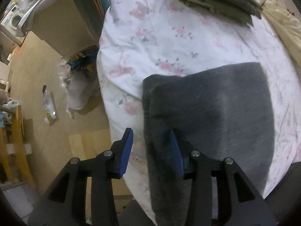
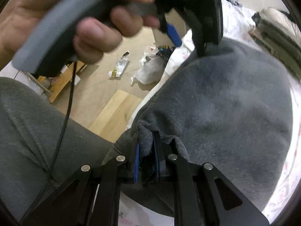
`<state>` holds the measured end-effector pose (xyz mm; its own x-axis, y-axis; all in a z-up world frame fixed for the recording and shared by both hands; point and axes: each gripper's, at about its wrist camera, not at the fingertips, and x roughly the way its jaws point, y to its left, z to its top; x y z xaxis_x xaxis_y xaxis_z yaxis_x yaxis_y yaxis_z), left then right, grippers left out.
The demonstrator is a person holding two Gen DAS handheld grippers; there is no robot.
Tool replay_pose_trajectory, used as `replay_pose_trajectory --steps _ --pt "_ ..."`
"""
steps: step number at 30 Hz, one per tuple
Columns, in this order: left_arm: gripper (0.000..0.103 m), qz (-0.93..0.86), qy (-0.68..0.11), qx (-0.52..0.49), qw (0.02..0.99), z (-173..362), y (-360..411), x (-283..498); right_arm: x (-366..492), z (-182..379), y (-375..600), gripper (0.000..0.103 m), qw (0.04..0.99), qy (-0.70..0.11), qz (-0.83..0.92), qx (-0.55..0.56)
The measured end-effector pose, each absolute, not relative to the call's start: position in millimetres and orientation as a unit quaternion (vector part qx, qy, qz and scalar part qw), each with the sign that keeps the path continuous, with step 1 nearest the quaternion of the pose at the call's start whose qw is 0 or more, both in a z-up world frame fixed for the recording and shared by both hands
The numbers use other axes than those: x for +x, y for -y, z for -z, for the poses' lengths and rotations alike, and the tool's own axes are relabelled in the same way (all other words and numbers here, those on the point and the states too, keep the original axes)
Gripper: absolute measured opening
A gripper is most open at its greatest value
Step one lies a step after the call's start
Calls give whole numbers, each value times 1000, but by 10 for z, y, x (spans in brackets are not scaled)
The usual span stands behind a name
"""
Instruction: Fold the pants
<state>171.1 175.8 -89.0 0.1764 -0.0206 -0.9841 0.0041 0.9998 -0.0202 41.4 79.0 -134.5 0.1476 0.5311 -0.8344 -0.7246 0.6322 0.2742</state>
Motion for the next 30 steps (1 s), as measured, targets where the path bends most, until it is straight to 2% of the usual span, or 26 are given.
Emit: replay_pose_trajectory --steps 6,8,9,11,12,15,17,19,24,30 --pt "40 -4 -643 129 755 1164 -1434 1672 474 1301 -689 34 717 -524 -458 -27" --pt "40 -11 -644 151 750 1208 -1394 1691 406 1191 -630 42 711 -519 -473 -42" --pt "40 -12 -644 155 749 1207 -1383 1696 386 1148 -586 44 713 -516 -473 -49" --pt "40 -16 -646 157 747 1213 -1377 1707 379 1007 -326 59 725 -509 -463 -40" --pt "40 -17 -647 158 746 1218 -1374 1712 390 975 -204 62 729 -508 -458 -30" --pt "41 -16 -646 162 746 1217 -1354 1717 542 870 452 73 760 -511 -401 22" --pt "43 -18 -645 163 746 1222 -1352 1721 616 836 802 86 777 -512 -362 47" --pt "44 -17 -645 163 746 1212 -1328 1714 741 891 1200 92 789 -519 -315 88" --pt "46 -11 -657 135 742 1220 -1413 1768 980 1351 1554 93 741 -574 -277 212" --pt "47 -7 -658 123 743 1215 -1467 1772 1072 1825 1252 93 669 -606 -314 295"
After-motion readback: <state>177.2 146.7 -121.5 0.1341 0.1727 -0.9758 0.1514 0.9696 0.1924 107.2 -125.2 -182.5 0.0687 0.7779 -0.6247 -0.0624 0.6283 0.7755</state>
